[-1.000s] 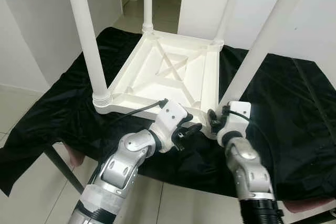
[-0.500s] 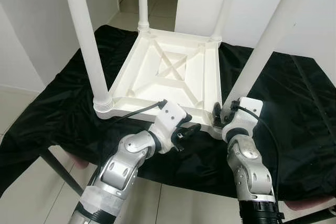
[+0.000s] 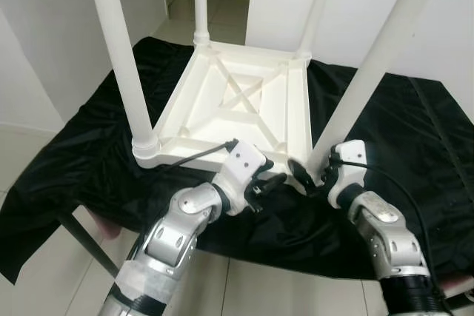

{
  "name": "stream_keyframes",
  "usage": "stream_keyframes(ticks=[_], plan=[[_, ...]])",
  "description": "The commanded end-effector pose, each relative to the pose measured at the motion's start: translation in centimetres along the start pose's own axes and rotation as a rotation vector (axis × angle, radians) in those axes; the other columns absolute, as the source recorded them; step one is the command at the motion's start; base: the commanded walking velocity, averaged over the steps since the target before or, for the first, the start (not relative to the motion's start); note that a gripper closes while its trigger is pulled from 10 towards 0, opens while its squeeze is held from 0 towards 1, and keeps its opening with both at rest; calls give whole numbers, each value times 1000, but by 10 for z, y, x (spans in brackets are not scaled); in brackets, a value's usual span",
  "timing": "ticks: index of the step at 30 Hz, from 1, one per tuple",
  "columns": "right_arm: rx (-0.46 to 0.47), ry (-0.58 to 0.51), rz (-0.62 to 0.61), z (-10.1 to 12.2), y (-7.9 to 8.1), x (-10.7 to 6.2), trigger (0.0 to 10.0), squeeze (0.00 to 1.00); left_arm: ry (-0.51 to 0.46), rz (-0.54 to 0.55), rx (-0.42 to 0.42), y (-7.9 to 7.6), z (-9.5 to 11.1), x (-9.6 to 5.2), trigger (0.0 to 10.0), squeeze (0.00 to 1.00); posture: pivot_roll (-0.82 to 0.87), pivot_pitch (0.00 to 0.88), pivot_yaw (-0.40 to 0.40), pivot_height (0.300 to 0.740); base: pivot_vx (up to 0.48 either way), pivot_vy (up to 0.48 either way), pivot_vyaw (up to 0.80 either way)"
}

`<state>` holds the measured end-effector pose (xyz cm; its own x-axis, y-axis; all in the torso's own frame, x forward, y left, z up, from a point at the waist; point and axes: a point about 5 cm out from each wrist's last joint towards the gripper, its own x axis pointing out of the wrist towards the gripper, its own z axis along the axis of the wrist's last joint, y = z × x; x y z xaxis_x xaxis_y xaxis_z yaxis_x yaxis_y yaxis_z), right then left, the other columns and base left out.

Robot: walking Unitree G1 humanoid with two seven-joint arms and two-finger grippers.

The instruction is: Building children table

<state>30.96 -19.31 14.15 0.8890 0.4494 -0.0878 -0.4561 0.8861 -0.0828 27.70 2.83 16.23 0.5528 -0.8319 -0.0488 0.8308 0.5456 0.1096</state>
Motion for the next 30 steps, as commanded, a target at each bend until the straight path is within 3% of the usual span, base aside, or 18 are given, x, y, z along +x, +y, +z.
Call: stream_keyframes(ticks=[1, 11, 19, 20, 30], plan=[[-33, 9, 90, 0, -1, 6, 10000, 0, 7, 0, 6, 1, 1, 1, 10000, 0, -37, 0, -33, 740, 0, 0, 0], [-94, 45, 222, 0, -4, 23, 10000, 0, 4, -2, 11, 2, 2, 1, 10000, 0, -19, 0, -35, 740, 0, 0, 0], [-118, 48, 258, -4, -5, 26, 10000, 0, 9, -6, 13, 1, 2, 0, 10000, 0, -19, 0, -35, 740, 0, 0, 0], [-106, 44, 284, -5, -6, 26, 0, 0, 10, -7, 14, 1, 2, 0, 10000, 0, -17, 0, -34, 740, 0, 0, 0], [-21, 24, 271, -12, -5, 15, 0, 0, 16, -10, 17, 0, 0, 1, 10000, 0, -26, 0, -38, 740, 0, 0, 0]])
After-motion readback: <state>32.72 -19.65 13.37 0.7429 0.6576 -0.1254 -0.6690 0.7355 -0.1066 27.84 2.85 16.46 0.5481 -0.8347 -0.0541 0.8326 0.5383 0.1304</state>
